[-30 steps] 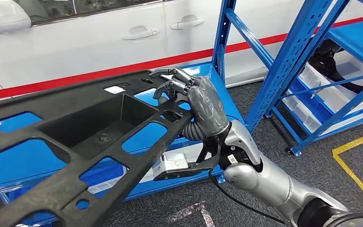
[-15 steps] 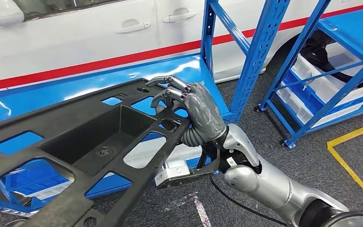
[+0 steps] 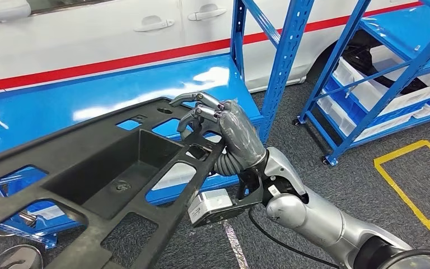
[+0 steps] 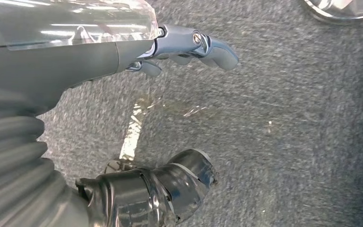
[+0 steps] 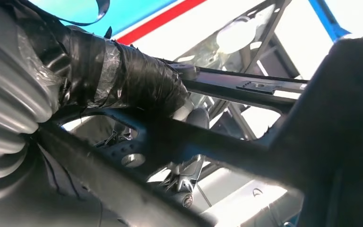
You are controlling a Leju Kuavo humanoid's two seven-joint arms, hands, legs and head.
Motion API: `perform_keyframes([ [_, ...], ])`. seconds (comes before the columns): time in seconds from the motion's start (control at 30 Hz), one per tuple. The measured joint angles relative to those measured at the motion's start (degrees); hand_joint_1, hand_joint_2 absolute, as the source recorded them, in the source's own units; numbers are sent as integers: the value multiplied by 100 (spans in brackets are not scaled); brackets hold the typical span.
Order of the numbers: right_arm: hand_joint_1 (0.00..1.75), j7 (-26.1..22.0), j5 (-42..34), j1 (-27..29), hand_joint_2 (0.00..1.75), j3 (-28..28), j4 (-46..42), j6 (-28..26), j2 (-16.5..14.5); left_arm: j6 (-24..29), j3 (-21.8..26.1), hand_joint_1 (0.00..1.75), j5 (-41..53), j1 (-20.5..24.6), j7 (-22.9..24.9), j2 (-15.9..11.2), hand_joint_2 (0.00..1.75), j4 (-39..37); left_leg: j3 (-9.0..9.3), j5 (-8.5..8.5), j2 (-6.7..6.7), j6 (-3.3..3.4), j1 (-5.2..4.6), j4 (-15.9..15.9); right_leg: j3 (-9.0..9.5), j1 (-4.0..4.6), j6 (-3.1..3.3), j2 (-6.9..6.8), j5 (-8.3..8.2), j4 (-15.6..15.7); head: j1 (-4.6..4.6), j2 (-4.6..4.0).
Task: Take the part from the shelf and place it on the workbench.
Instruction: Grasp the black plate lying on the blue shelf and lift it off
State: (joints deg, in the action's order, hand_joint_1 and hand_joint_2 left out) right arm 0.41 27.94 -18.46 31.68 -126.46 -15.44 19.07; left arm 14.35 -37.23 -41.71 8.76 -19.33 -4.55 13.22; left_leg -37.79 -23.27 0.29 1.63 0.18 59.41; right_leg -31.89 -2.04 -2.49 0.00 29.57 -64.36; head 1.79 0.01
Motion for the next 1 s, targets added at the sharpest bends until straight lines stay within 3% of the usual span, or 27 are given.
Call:
perform_keyframes([
  [0.07,175,-65,-148,19,175,-5,2,-40,-4,-3,5,0,-34,-5,-11,-16,175,0,-99,60,-20,-69,-15,100,130,28,92,20,143,273,-47,0],
  [0.13,175,-128,-253,37,175,-24,9,-92,-5,-7,13,0,-67,-26,-24,-16,175,-3,-159,113,-32,-128,4,112,19,30,225,12,58,265,-118,-1],
  [0.17,175,-154,-297,48,175,-37,14,-125,-8,-8,17,0,-84,-41,-30,-16,175,-4,-214,14,-34,-156,18,173,-40,32,282,1,-7,272,-172,-1],
  [0.2,175,-180,-340,59,175,-51,20,-159,-11,-7,22,0,-99,-56,-36,-16,175,-6,-285,-193,-34,-187,30,331,-113,24,329,-8,-80,284,-237,-1],
  [0.27,175,-221,-413,81,175,-77,35,-215,-18,-3,42,0,-128,-72,-44,-16,175,-7,-441,-791,-32,-235,42,937,-272,27,376,-10,-223,294,-402,-1],
  [0.3,175,-244,-447,90,175,-85,47,-233,-19,-1,60,0,-139,-73,-47,-16,175,-7,-488,-996,-32,-246,44,1285,-361,36,382,-11,-293,293,-482,-1],
  [0.33,175,-265,-481,101,175,-90,58,-247,-19,1,78,0,-149,-74,-51,-15,175,-7,-483,-1069,-32,-244,43,1545,-451,48,384,-14,-360,291,-558,-1],
  [0.4,175,-307,-548,126,175,-97,75,-263,-20,-1,101,0,-158,-73,-59,-11,175,-7,-226,-864,-35,-193,31,1574,-615,79,385,-18,-490,289,-690,-1],
  [0.43,175,-324,-582,135,175,-106,79,-266,-20,-1,104,0,-158,-71,-65,-12,175,-7,51,-724,-39,-132,9,1303,-680,92,384,-18,-552,290,-740,-1],
  [0.47,175,-342,-610,140,175,-120,80,-266,-23,-1,108,0,-158,-65,-70,-20,175,-7,393,-691,-39,-51,-21,889,-728,104,376,-18,-610,292,-779,-1],
  [0.53,175,-368,-650,147,175,-155,84,-266,-34,7,118,0,-158,-46,-85,-37,175,-7,945,-800,-41,54,-85,93,-763,97,334,-29,-731,329,-834,-1],
  [0.57,175,-376,-660,152,175,-167,88,-266,-43,14,127,0,-158,-39,-90,-43,175,-7,1060,-851,-43,82,-109,-131,-760,84,300,-36,-799,374,-858,-1],
  [0.63,175,-387,-682,165,175,-179,98,-266,-53,31,153,0,-162,-40,-93,-45,175,-7,1050,-692,-32,100,-115,-298,-756,68,233,-37,-931,494,-923,-1],
  [0.67,175,-393,-695,172,175,-184,103,-266,-55,39,168,0,-164,-43,-93,-45,175,-7,1026,-581,-18,124,-101,-382,-787,75,209,-30,-870,485,-963,-1],
  [0.7,175,-398,-704,178,175,-189,107,-266,-56,46,178,0,-165,-49,-91,-45,175,-7,983,-463,2,143,-80,-453,-841,86,191,-19,-692,373,-994,-1],
  [0.73,175,-403,-710,184,175,-195,110,-266,-56,51,185,0,-164,-53,-89,-42,175,-7,924,-371,21,152,-59,-492,-914,90,180,-11,-405,137,-1014,-1],
  [0.8,175,-409,-716,195,175,-198,111,-267,-57,56,192,0,-161,-59,-87,-32,175,-7,719,-235,33,164,-61,-459,-1052,91,149,-4,126,-588,-1038,-1],
  [0.83,175,-411,-717,200,175,-199,111,-268,-58,56,196,0,-160,-60,-87,-27,175,-7,603,-182,37,152,-58,-418,-1071,87,130,-5,198,-910,-1045,-1],
  [0.87,175,-414,-718,204,175,-201,111,-268,-58,56,198,0,-159,-62,-87,-23,175,-7,481,-131,40,139,-53,-363,-1032,81,111,-7,131,-1103,-1052,-1],
  [0.93,175,-417,-718,205,175,-203,111,-268,-58,57,201,0,-158,-65,-88,-19,175,-7,234,-52,43,93,-30,-222,-697,58,72,-8,-192,-920,-1054,-1],
  [0.97,175,-419,-718,204,175,-204,111,-268,-58,59,203,0,-158,-66,-88,-19,175,-7,116,-25,42,64,-24,-138,-432,48,52,-9,-214,-593,-1053,-1],
  [1.0,175,-421,-718,203,175,-207,110,-268,-60,61,207,0,-158,-67,-89,-20,175,-7,13,-2,41,34,-22,-50,-169,55,64,0,-135,-208,-1054,-1],
])
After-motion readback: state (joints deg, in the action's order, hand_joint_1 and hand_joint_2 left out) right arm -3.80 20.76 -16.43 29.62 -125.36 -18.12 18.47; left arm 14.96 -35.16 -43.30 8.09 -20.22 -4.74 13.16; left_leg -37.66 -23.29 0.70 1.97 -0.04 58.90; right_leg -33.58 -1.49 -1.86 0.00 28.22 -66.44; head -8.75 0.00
